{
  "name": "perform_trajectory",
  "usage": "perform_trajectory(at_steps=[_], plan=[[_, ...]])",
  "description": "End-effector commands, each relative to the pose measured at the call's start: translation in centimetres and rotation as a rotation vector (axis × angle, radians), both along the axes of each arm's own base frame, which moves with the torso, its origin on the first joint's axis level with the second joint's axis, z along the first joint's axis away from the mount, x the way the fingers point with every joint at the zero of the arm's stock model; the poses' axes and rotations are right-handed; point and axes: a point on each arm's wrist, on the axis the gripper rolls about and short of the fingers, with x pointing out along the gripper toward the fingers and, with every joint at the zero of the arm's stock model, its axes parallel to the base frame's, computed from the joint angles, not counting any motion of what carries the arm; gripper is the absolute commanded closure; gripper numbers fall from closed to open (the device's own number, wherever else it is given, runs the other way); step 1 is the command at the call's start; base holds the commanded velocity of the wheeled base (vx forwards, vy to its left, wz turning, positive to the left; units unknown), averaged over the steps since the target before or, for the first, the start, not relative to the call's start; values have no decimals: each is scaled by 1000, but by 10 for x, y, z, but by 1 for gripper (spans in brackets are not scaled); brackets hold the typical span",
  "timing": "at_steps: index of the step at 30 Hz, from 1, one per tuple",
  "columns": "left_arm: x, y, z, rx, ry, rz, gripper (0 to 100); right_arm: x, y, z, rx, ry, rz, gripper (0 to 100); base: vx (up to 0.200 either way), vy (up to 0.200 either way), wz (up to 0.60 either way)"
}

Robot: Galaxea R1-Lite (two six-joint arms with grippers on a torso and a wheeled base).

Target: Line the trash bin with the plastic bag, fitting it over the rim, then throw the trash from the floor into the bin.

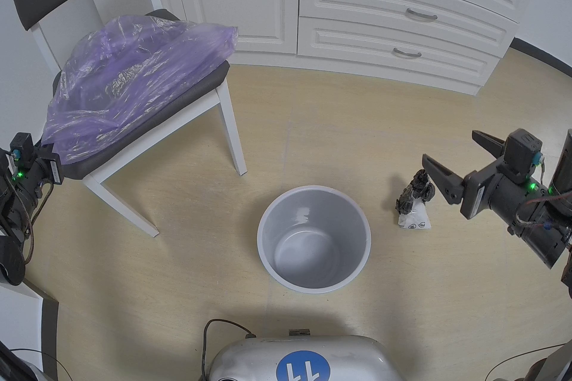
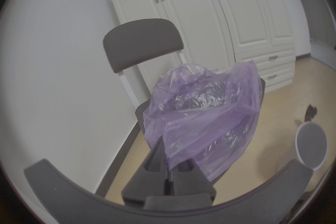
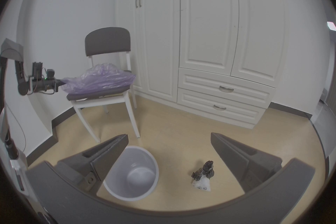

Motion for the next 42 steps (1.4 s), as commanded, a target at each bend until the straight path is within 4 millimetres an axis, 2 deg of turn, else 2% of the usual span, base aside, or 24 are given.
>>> perform_trajectory(at_steps=[1,4,9,12,16,19,22,24,25,27,28,30,33,37,42], plan=[[3,-6,10,115,11,2,100,-10,-8,0,-16,-18,1,0,0,0,0],[9,-2,27,139,28,138,100,-6,-6,-5,-29,0,3,0,0,0,0],[12,-14,38,112,-8,136,100,0,-9,-7,-21,18,-21,0,0,0,0],[1,-19,50,100,-76,123,100,4,-6,-5,-16,7,-20,0,0,0,0],[-15,-27,57,83,-96,88,100,-8,-10,-9,-19,8,8,0,0,0,0],[-20,-40,57,87,-85,-18,100,-9,-11,-9,-17,4,91,0,0,0,0],[-27,-62,65,81,-117,-132,100,-8,-9,-5,-7,-9,111,0,0,0,0],[-27,-62,65,81,-117,-132,100,-8,-9,-5,-7,-9,111,0,0,0,0],[-37,-86,72,74,-124,-246,100,-8,-6,-7,-11,-2,123,0,0,0,0],[-49,-100,71,69,-112,-321,100,-7,-1,-9,-16,11,142,0,0,0,0],[-49,-100,71,69,-112,-321,100,-7,-1,-9,-16,11,142,0,0,0,0],[-68,-112,66,67,-80,-416,100,-8,5,-11,-17,18,151,0,0,0,0],[-76,-120,69,65,-85,-472,100,-10,11,-9,-1,7,154,0,0,0,0],[-86,-156,80,54,-105,-649,100,-10,26,-11,29,17,109,0,0,0,0],[-95,-165,72,7,-73,-667,100,-14,43,-19,18,49,112,0,0,0,0]])
